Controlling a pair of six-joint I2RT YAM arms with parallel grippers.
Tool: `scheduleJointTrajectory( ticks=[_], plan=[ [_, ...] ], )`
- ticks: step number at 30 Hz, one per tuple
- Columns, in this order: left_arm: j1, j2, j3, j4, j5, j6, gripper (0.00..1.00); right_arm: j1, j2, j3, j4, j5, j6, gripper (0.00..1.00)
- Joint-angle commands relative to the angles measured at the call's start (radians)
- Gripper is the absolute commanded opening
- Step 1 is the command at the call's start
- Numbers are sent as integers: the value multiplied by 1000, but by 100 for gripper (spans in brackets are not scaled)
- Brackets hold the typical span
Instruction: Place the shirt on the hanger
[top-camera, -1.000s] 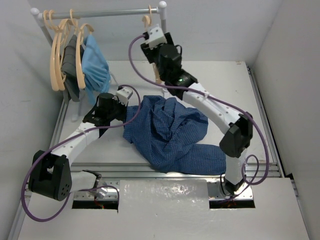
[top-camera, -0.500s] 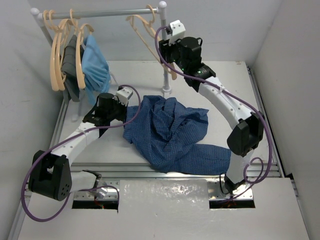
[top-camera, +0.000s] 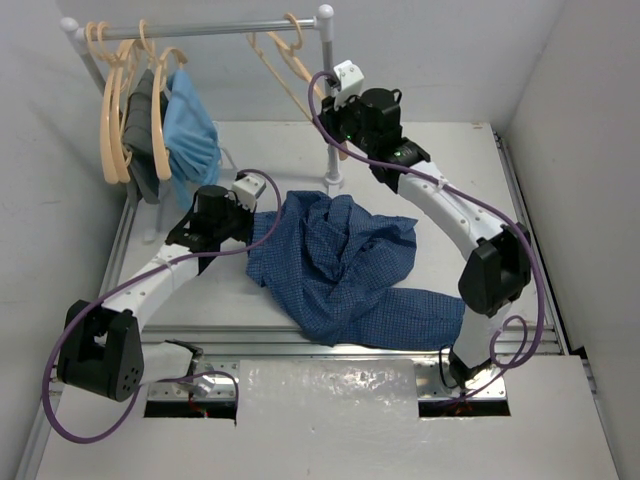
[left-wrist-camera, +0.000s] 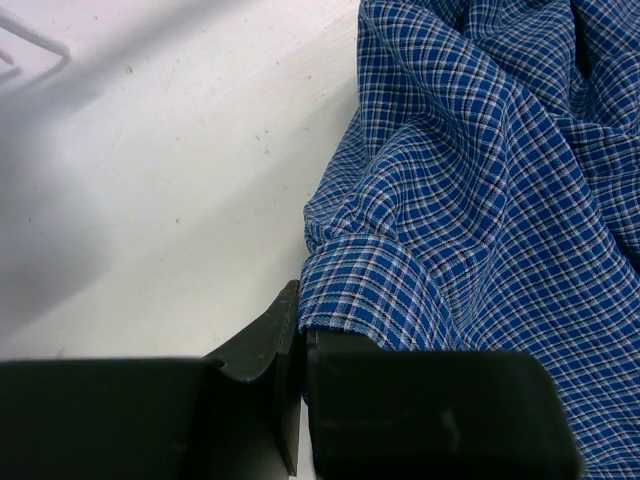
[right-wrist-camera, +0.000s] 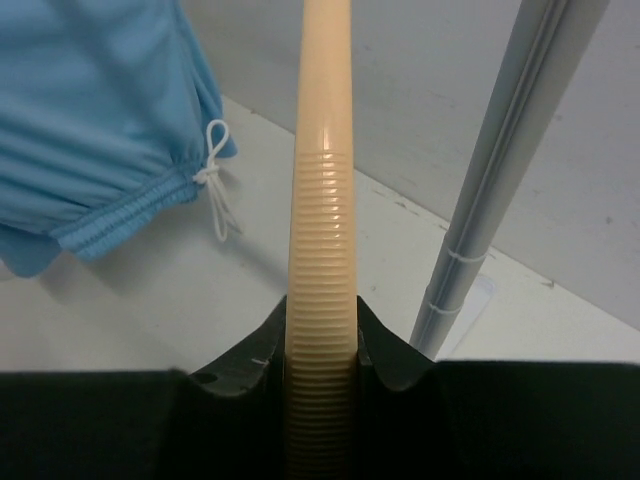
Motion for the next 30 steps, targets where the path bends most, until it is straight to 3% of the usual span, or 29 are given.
scheduleJointTrajectory(
  ticks=[1, 4, 10, 16, 21, 30],
  plan=[
    [-10, 3, 41, 32, -9, -5, 0, 3, -67, 11, 69, -63, -20, 12],
    [-10, 3, 44, 31, -8, -8, 0, 3, -63, 40, 56, -73, -25, 0],
    [-10, 4, 58, 26, -13, -3, 0, 3, -49, 141, 33, -60, -23, 0],
    [-10, 12, 72, 26, -9, -2, 0, 4, -84, 143, 53, -105, -15, 0],
    [-10, 22, 81, 26, -8, -2, 0, 9, -156, 62, 52, -140, -11, 0],
    [-9, 98, 158, 26, -5, -5, 0, 36, -375, -228, 18, -176, -9, 0]
  ],
)
